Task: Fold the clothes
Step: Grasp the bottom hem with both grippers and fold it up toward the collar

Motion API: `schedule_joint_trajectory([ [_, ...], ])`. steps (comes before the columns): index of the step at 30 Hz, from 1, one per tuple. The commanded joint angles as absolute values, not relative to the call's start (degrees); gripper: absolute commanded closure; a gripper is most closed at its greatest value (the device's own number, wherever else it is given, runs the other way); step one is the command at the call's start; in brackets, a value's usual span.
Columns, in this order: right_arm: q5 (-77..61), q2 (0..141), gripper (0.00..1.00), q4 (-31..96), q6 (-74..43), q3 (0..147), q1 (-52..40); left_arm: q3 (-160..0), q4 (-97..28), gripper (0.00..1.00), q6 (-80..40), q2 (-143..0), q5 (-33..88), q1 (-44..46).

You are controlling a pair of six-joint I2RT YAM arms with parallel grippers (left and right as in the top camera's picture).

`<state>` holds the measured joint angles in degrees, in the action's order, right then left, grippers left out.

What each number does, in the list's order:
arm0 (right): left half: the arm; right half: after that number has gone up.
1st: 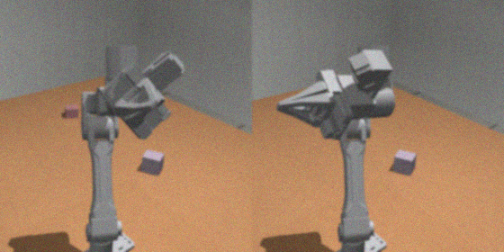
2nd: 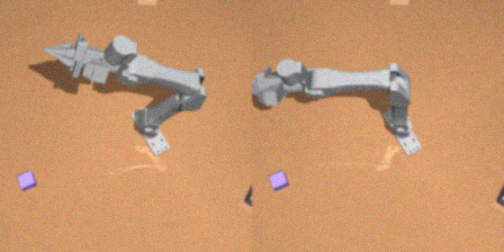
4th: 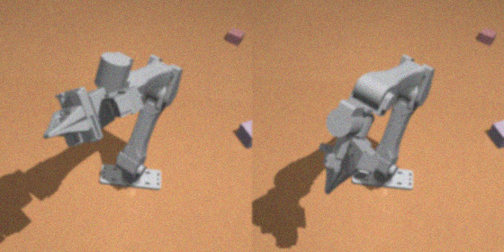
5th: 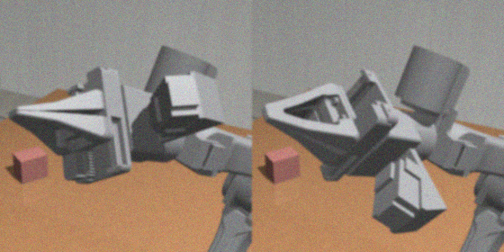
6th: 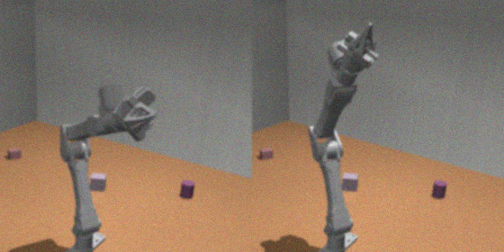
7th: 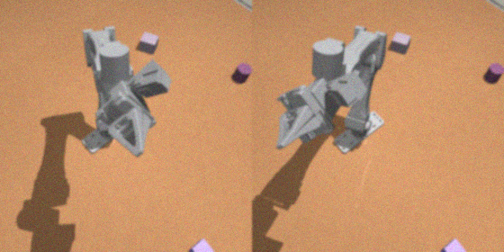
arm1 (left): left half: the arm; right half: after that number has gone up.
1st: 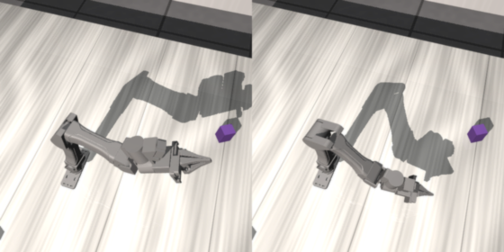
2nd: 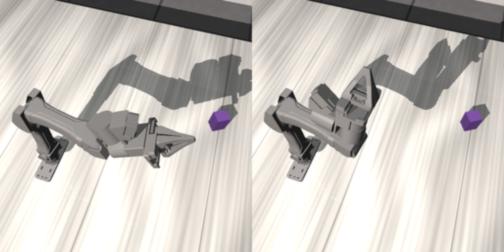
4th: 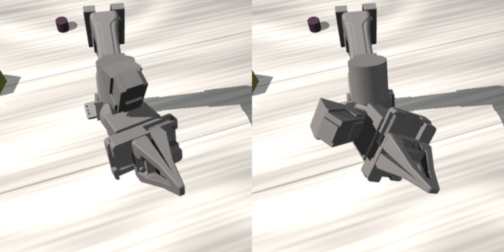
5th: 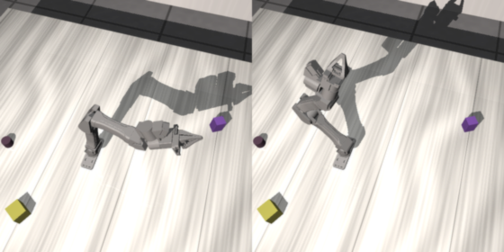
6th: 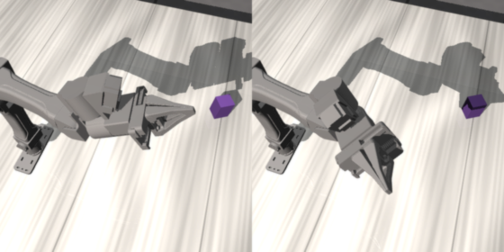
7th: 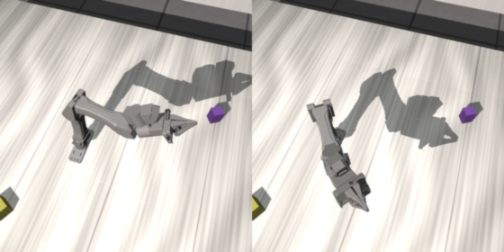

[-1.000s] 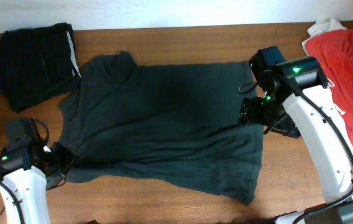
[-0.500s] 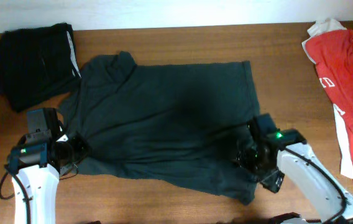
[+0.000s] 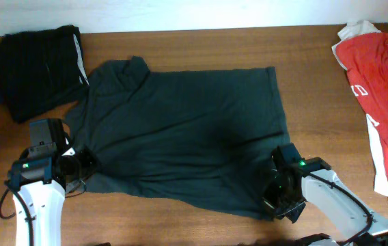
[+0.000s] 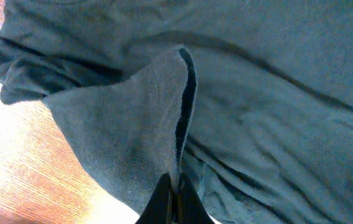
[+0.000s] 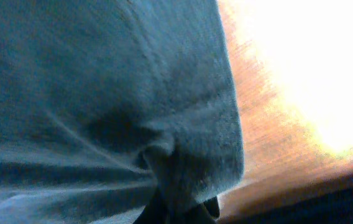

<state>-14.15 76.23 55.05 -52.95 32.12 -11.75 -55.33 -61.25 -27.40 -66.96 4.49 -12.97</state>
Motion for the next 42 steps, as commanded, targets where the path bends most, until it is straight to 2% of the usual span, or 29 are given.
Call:
schedule_joint_trajectory([
  [1, -2.42, 76.09, 0.96, 66.48, -53.45, 43.38, -11.46, -56.12, -64.58, 1.0, -26.0, -65.21, 5.06, -12.73],
  [5, 1.21, 76.09, 0.96, 76.18, -51.11, 53.78, -11.46, -62.13, -78.19, 0.99, -25.98, -64.77, 1.41, -12.73],
  [8, 1.21, 76.09, 0.96, 76.07, -48.25, 54.04, -11.46, -65.39, -78.63, 0.99, -25.15, -63.7, 1.3, -12.73],
  [10, 2.26, 76.09, 0.96, 74.02, -48.25, 54.7, -10.87, -65.49, -74.17, 1.0, -25.15, -63.72, 1.34, -12.73],
  [14, 2.22, 76.12, 0.96, 68.45, -40.58, 57.21, -6.5, -65.47, -65.04, 1.0, -25.17, -65.28, 2.52, -12.73],
  [21, 2.24, 76.38, 0.96, 56.03, -39.2, 57.17, -6.33, -65.47, -51.03, 0.99, -25.21, -78.81, 2.37, -12.73],
  [25, 2.66, 80.97, 0.96, 48.69, -39.18, 57.17, -6.35, -65.47, -39.9, 1.0, -25.21, -86.59, 2.61, -12.73],
  [32, 9.32, 84.33, 0.96, 39.92, -39.09, 57.17, -6.33, -65.47, -24.1, 0.99, -25.19, -89.95, 5.17, -10.04],
  [33, 9.26, 84.38, 0.96, 39.2, -37.98, 57.17, -6.33, -65.47, -22.9, 0.95, -25.17, -90.48, 5.08, -9.19],
  [34, 9.28, 84.4, 0.96, 39.03, -37.17, 57.17, -6.33, -65.47, -21.56, 0.82, -25.17, -91.68, 4.71, -7.9],
  [35, 9.3, 84.4, 0.96, 38.7, -35.9, 57.17, -6.33, -65.47, -21.23, 0.75, -25.17, -92.14, 4.54, -7.64],
  [36, 9.26, 84.4, 0.34, 37.71, -33.08, 57.19, -6.33, -65.47, -21.28, 0.44, -25.17, -92.68, 2.48, -7.66],
  [37, 8.97, 84.38, 0.01, 37.39, -30.57, 57.39, -6.33, -65.52, -21.82, 0.01, -25.15, -92.64, 0.23, -7.66],
  [39, 3.09, 84.38, 0.01, 43.88, -23.77, 63.31, -4.69, -66.85, -27.18, 0.01, -25.06, -89.95, 0.19, -7.77],
  [42, -6.2, 84.38, 0.04, 60.84, -17.3, 74.28, -2.52, -69.21, -45.23, 0.02, -19.77, -83.55, 0.19, -7.77],
])
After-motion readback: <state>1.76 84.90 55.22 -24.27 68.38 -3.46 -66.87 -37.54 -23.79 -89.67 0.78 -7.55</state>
